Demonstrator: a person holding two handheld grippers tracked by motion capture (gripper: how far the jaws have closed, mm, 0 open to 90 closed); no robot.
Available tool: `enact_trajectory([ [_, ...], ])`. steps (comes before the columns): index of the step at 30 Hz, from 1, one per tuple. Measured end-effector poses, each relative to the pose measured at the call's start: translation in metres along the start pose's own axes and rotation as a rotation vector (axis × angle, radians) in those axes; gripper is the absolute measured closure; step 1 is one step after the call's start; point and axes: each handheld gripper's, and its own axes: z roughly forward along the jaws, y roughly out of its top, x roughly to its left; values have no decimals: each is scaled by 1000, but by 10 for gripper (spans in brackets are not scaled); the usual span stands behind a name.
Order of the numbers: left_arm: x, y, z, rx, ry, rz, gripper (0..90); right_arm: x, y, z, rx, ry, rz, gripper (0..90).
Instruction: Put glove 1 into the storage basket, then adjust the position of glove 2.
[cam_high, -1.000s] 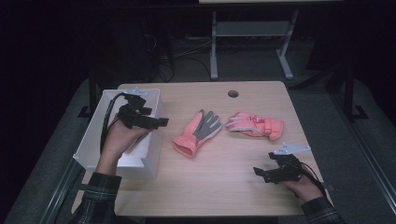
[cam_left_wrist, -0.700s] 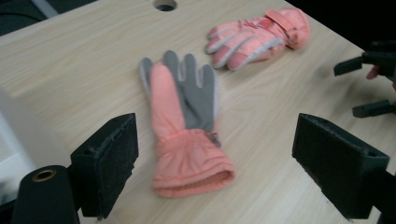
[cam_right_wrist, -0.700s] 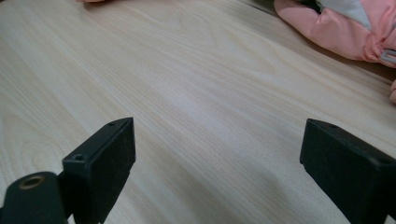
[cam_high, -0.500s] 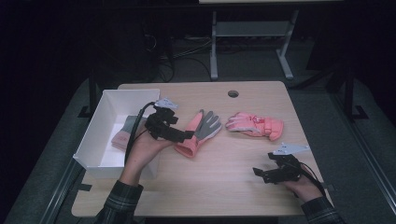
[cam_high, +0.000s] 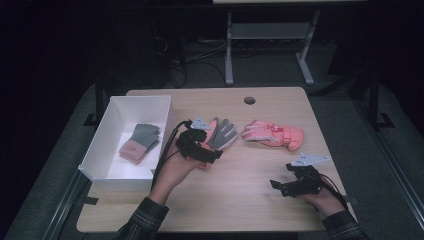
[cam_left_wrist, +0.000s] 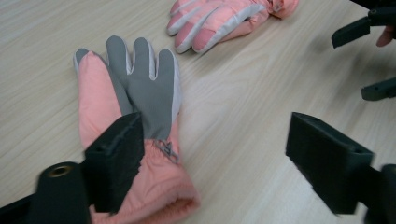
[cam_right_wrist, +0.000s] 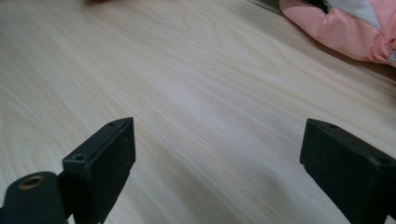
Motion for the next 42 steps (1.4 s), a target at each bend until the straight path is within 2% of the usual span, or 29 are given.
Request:
enact_trajectory([
  [4, 3, -1, 12, 2, 18, -9, 327, 0, 0, 0, -1, 1, 1, 103],
  [6, 5, -1, 17, 4, 16, -13, 426, 0, 0, 0, -1, 1, 2, 103],
  [12, 18, -2, 36, 28, 68, -23, 698, 0, 0, 0, 2, 1, -4, 103],
  [13, 20, -2, 38, 27, 69, -28, 784, 0, 0, 1, 2, 3, -3, 103],
  [17, 30, -2, 48, 38, 99, -55, 883, 0, -1, 0, 1, 6, -1, 103],
  [26, 45, -4, 70, 59, 144, -65, 896, 0, 0, 0, 5, 12, -5, 103],
  [31, 50, -8, 79, 86, 127, -87, 896, -1, -1, 1, 2, 10, -1, 103],
  [35, 51, -11, 82, 107, 103, -86, 897, -3, -1, 0, 2, 11, 1, 103],
  [42, 42, -12, 80, 124, 80, -72, 898, -2, -1, -1, -2, 9, -2, 103],
])
